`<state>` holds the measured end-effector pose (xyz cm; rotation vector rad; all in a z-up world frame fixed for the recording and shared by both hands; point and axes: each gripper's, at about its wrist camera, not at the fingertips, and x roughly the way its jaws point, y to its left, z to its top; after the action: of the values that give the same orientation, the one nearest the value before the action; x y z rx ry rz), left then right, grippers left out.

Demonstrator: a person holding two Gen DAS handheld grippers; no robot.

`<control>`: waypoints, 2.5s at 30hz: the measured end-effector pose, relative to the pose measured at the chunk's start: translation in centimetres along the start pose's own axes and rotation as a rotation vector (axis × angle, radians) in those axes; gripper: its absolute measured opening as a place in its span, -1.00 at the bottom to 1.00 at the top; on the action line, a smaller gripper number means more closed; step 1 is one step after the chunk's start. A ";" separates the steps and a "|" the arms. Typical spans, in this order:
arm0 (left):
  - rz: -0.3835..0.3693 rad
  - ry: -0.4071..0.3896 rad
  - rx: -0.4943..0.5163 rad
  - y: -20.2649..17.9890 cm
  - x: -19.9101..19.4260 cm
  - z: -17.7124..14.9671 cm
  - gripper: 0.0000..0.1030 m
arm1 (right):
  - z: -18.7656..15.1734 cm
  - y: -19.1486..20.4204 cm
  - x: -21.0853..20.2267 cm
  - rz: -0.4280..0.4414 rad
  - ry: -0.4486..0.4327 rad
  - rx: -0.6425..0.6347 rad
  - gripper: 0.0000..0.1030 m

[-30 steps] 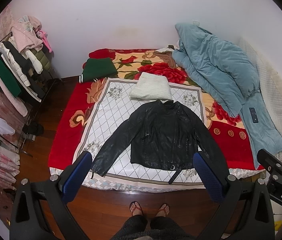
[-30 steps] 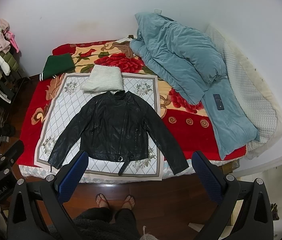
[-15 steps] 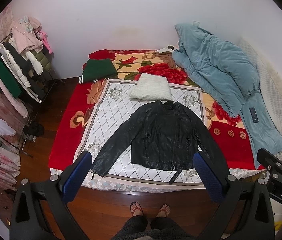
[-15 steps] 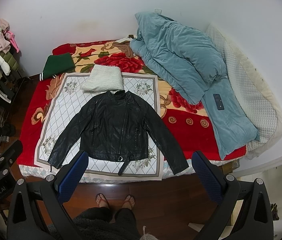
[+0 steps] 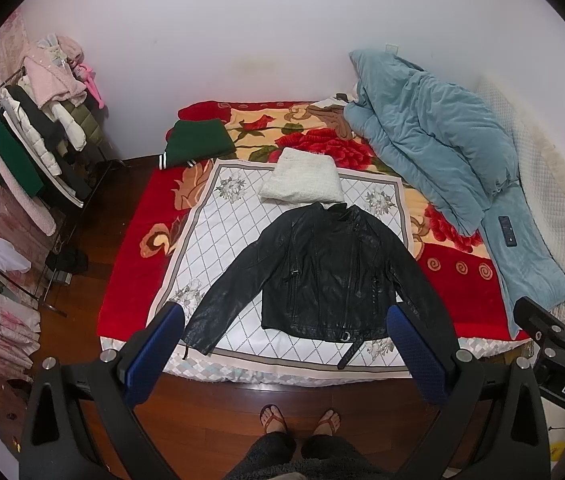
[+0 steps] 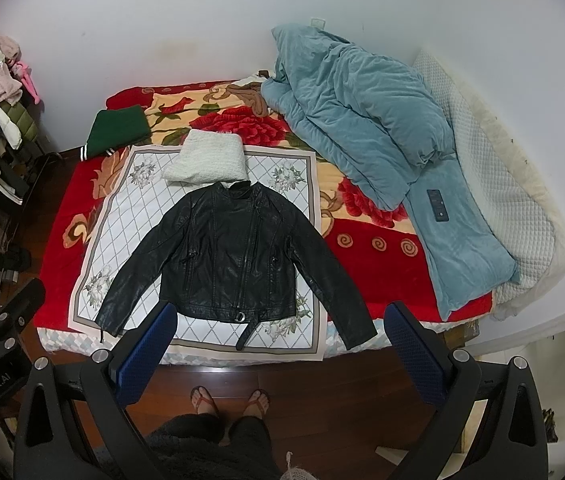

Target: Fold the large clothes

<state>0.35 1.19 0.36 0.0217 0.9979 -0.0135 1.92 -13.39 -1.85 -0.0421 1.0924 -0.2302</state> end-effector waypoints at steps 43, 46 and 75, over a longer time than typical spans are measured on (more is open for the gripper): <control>0.031 -0.075 0.059 -0.8 4.4 4.9 1.00 | 1.0 -1.6 3.2 0.026 0.009 0.162 1.00; 0.075 -0.098 0.085 -1.5 8.8 5.2 1.00 | 0.5 -4.6 7.9 -0.013 0.036 0.278 1.00; 0.168 0.379 0.348 -23.7 53.9 -2.9 1.00 | -34.3 -32.8 67.0 0.185 0.510 1.670 0.45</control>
<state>26.58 -22.52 -46.78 0.4402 1.3599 -0.0292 -4.39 -56.42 -71.46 1.6674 1.0936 -0.9509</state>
